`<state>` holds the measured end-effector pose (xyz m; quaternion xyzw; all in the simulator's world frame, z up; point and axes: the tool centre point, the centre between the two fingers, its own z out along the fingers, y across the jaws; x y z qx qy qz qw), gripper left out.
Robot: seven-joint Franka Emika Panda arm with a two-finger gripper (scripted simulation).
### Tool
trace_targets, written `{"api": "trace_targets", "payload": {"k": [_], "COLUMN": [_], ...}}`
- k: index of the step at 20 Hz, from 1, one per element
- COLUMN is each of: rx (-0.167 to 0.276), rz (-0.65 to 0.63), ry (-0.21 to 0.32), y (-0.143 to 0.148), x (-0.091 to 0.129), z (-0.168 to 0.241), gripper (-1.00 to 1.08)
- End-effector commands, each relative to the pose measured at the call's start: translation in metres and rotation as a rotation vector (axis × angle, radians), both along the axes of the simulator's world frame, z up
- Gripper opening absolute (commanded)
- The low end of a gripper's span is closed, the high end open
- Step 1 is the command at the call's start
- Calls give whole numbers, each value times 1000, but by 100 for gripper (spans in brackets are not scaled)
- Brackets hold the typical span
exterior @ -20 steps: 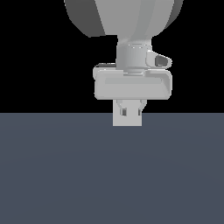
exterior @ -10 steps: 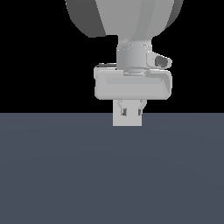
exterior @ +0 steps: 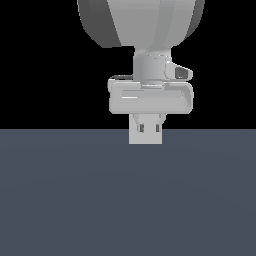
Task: Plug the charger into the wall socket.
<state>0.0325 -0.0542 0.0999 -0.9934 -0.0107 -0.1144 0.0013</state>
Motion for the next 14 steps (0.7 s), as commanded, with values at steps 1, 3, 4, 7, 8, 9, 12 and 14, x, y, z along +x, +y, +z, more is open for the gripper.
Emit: {"api": "trace_targets", "payload": {"k": [1,3,4,7,8,9,12,14], "rx": [0,0,0,0,0,0,0,0], "rz": [0,0,0,0,0,0,0,0], "ry": [0,0,0,0,0,0,0,0], "y": [0,1,0,1,1,1,1,1], "x": [8,17,20,29,31,33,36,36], "z": [0,0,0,0,0,0,0,0], "gripper": [-100,-100,-100,-100,-100,-100,-100,-100]}}
